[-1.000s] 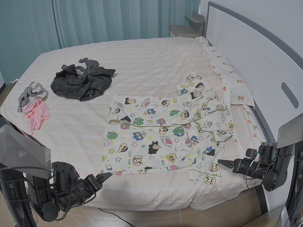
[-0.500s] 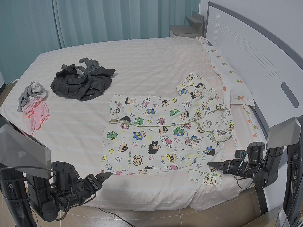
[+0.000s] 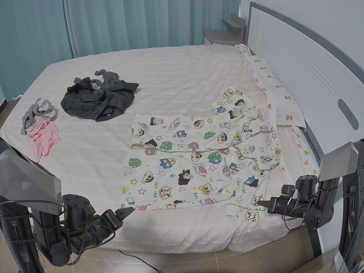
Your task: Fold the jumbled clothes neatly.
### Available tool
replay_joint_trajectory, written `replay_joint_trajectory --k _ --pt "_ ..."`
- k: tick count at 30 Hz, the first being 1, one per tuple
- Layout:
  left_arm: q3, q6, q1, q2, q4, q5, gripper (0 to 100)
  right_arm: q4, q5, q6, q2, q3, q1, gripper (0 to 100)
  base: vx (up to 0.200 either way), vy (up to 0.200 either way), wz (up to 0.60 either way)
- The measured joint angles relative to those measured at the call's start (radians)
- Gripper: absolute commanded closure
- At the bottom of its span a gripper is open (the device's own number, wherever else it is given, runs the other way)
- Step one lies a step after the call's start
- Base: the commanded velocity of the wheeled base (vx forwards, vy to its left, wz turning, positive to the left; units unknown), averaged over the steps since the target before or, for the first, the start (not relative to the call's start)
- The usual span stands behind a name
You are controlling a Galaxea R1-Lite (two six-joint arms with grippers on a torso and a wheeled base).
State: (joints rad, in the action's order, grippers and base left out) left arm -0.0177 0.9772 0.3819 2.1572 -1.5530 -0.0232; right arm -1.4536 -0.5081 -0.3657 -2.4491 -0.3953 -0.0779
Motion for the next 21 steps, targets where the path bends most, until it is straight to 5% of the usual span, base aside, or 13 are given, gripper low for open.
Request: replay_joint_trajectory --k 7,21 --pt "0.0 0.0 0.0 0.0 0.0 0.002 0 -0.014 -0.091 -0.001 0.028 0.098 0.036 100 0.0 0.0 0.0" --pt "0.0 -0.001 -0.003 -0.001 0.0 0.004 0 -0.005 -0.097 0.012 0.072 0.201 0.095 100 0.0 0.0 0.0"
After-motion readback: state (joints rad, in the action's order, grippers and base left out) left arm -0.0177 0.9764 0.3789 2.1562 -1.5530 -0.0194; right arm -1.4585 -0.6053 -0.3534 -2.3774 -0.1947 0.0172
